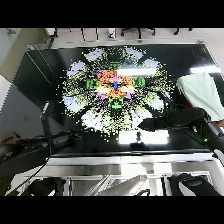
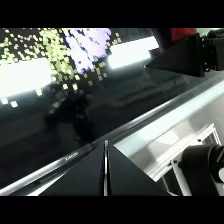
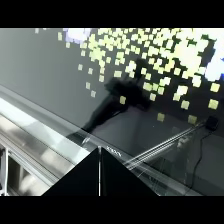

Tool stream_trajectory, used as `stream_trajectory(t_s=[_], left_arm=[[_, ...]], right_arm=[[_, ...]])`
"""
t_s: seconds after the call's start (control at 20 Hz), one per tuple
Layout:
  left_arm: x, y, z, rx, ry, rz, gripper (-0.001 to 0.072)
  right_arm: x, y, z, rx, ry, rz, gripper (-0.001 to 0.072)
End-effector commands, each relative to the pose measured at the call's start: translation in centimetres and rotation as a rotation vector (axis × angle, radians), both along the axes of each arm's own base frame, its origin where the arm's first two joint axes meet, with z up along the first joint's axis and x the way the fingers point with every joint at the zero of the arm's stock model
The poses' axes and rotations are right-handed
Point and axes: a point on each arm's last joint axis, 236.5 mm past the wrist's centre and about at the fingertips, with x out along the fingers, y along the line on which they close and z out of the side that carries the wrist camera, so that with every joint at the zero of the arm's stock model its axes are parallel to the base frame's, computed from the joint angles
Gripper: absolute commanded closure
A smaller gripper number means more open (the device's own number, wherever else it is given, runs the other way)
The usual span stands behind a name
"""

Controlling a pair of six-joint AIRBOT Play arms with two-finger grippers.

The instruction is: Fold the shirts.

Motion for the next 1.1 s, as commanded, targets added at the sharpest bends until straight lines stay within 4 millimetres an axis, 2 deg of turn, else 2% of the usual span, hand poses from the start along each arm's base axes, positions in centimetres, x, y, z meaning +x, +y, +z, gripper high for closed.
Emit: stream_trajectory(t_s=[0.0, 0.1, 0.15, 0.2, 0.3, 0.35, 0.4, 0.45, 0.5, 0.6, 0.8, 0.85, 0.95, 1.05], left_arm=[[0.0, 2.3, 0.1, -0.002, -0.023, 0.066, 0.0690], [-0.3, 4.6, -0.5, 0.058, -0.009, 0.108, 0.0690], [-0.3, 6.5, -1.3, 0.119, -0.004, 0.143, 0.0690], [-0.3, 9.2, -2.4, 0.213, 0.001, 0.198, 0.0690], [-1.0, 17.6, -5.0, 0.468, 0.076, 0.412, 0.0687], [-2.2, 22.5, -5.7, 0.612, 0.123, 0.534, 0.0515], [-3.5, 27.0, -5.8, 0.733, 0.163, 0.666, 0.0177], [-4.3, 30.3, -5.3, 0.809, 0.177, 0.784, 0.0003], [-4.6, 32.6, -4.9, 0.836, 0.178, 0.885, 0.0000], [-4.7, 35.0, -6.1, 0.806, 0.223, 1.023, 0.0000], [-8.4, 37.8, -14.1, 0.772, 0.582, 1.110, 0.0000], [-8.7, 38.2, -15.7, 0.761, 0.625, 1.118, 0.0000], [-8.0, 39.9, -17.9, 0.762, 0.637, 1.130, 0.0000], [-6.1, 41.9, -18.8, 0.764, 0.594, 1.139, 0.0000]], right_arm=[[0.0, 0.0, 0.0, 0.000, -0.001, 0.000, 0.0693], [0.0, 0.0, 0.0, 0.000, -0.001, 0.000, 0.0693], [0.0, 0.0, 0.0, 0.000, -0.001, 0.000, 0.0693], [0.0, 0.0, 0.0, 0.000, -0.001, -0.001, 0.0693], [0.0, 0.0, 0.0, 0.000, -0.001, 0.000, 0.0693], [0.0, 0.0, 0.0, 0.000, -0.001, 0.000, 0.0693], [0.0, 0.0, 0.0, 0.000, -0.001, -0.001, 0.0693], [0.0, 0.0, 0.0, 0.000, -0.001, 0.000, 0.0693], [0.0, 0.0, 0.0, 0.001, -0.001, -0.001, 0.0693], [0.0, 0.0, 0.0, 0.000, -0.001, 0.000, 0.0693], [0.0, 0.0, 0.0, 0.001, -0.001, -0.001, 0.0693], [0.0, 0.0, 0.0, 0.000, -0.001, 0.000, 0.0693], [0.0, 0.0, 0.0, 0.001, -0.001, 0.000, 0.0693], [0.0, 0.0, 0.0, 0.000, -0.001, -0.001, 0.0693]])
